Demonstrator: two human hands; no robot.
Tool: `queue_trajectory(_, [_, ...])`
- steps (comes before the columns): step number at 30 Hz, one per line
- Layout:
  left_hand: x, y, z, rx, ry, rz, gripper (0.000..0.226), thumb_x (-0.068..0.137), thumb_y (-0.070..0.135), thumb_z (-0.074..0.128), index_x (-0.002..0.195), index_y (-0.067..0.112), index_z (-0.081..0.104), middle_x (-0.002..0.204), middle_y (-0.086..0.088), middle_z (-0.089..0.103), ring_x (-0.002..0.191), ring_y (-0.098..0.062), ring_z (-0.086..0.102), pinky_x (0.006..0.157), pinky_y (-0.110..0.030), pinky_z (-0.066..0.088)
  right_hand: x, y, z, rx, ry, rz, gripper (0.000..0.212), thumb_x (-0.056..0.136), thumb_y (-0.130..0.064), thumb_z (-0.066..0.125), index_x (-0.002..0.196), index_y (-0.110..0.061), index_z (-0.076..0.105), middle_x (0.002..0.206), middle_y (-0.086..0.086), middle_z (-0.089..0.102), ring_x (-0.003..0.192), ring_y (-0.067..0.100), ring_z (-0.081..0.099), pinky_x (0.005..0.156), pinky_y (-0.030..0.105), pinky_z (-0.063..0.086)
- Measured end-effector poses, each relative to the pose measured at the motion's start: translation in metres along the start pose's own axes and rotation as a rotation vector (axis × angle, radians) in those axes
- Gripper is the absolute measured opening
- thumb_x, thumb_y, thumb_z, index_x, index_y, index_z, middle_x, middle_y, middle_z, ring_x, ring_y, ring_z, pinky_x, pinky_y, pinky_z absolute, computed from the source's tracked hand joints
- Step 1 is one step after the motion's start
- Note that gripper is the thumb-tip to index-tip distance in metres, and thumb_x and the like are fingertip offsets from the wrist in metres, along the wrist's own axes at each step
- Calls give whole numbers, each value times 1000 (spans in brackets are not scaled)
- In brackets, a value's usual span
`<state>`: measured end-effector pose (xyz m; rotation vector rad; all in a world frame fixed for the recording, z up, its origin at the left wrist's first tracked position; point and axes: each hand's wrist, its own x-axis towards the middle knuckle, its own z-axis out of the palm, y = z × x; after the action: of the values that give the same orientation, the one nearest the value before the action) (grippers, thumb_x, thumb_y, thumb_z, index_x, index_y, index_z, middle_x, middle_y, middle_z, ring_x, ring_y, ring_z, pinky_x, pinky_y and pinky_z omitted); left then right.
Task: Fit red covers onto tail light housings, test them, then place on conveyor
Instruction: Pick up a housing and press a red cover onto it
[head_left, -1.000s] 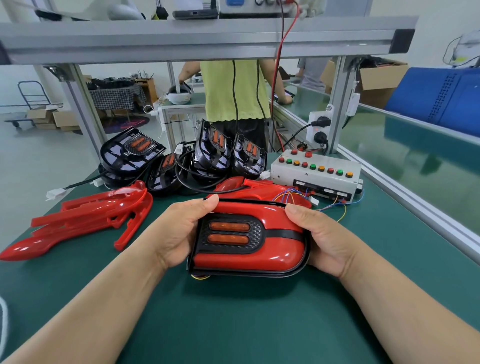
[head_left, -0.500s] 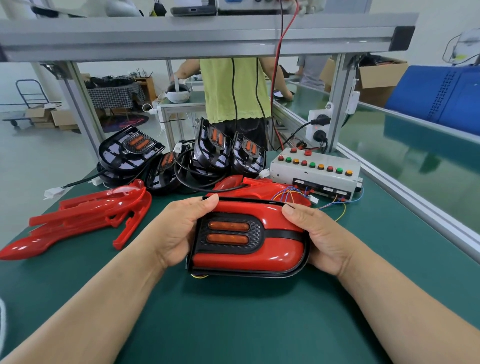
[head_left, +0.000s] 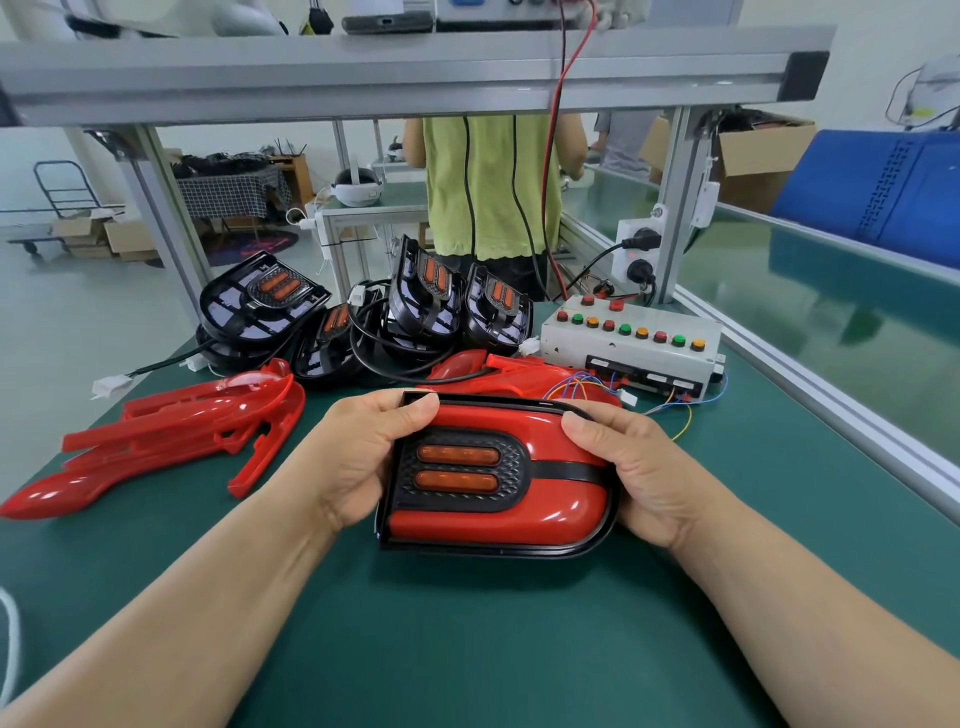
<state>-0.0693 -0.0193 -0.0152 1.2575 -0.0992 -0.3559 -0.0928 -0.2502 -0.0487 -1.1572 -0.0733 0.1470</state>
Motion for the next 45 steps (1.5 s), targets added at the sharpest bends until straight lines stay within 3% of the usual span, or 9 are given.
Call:
queue_trajectory(13, [3, -6, -1, 8, 66, 3, 39, 82, 19, 64, 113, -4, 66, 104, -27, 72, 86, -39, 73, 62, -47, 60, 1, 0, 2, -3, 22, 11, 23, 78, -19, 69, 98, -12, 79, 102, 16, 75, 84, 25, 73, 78, 41, 62])
queue_trajectory(19, [4, -7, -1, 3, 11, -5, 31, 84, 26, 62, 101, 3, 74, 107, -27, 71, 90, -41, 72, 65, -47, 59, 0, -2, 2, -4, 28, 61, 49, 79, -35, 69, 120, -8, 70, 117, 19, 71, 102, 32, 70, 88, 49, 58])
queue_trajectory(23, [4, -8, -1, -3, 11, -3, 30, 90, 23, 59, 102, 0, 73, 107, -27, 71, 90, -40, 72, 66, -47, 59, 0, -8, 1, 16, 72, 90, 44, 84, -52, 57, 101, -18, 79, 111, 12, 75, 94, 25, 74, 76, 40, 62])
queue_trajectory(25, [3, -8, 0, -5, 11, -15, 28, 94, 20, 57, 102, -1, 73, 105, -28, 71, 88, -39, 73, 64, -46, 60, 2, -8, -1, 52, 146, 65, 41, 91, -48, 54, 98, -16, 78, 110, 12, 75, 90, 24, 74, 75, 40, 62])
queue_trajectory(28, [1, -7, 2, 24, 8, -20, 28, 90, 18, 59, 108, -2, 68, 105, -26, 72, 86, -35, 74, 63, -43, 60, 5, -6, -3, 105, 216, -27, 26, 100, -22, 52, 113, -8, 70, 107, 14, 75, 90, 24, 74, 78, 38, 62])
queue_trajectory(31, [-1, -5, 5, 38, 15, -8, 40, 79, 19, 62, 112, -3, 63, 104, -25, 72, 84, -33, 74, 62, -42, 60, 5, -8, -4, 149, 245, -94, 27, 102, -5, 46, 121, -12, 64, 97, 12, 77, 86, 21, 75, 70, 31, 61])
queue_trajectory(36, [-3, -2, 5, 24, 45, 40, 46, 79, 17, 64, 118, -7, 61, 108, -27, 71, 89, -38, 72, 65, -47, 60, 2, -9, -1, 120, 159, 28, 29, 90, -28, 62, 114, -15, 73, 112, 14, 74, 96, 28, 73, 77, 42, 62])
queue_trajectory(39, [-3, -2, 5, 28, 35, 52, 45, 79, 17, 64, 118, -6, 61, 110, -27, 70, 92, -38, 72, 67, -47, 60, 0, -11, -1, 88, 161, 79, 41, 93, -43, 56, 117, -12, 71, 114, 13, 73, 98, 28, 72, 83, 46, 60])
queue_trajectory(45, [-5, -1, 5, 47, -10, 3, 43, 84, 17, 63, 120, -5, 60, 111, -27, 70, 90, -36, 72, 66, -45, 61, 0, -11, -1, 87, 179, 72, 38, 98, -38, 54, 117, -10, 72, 113, 14, 74, 99, 29, 72, 81, 43, 61])
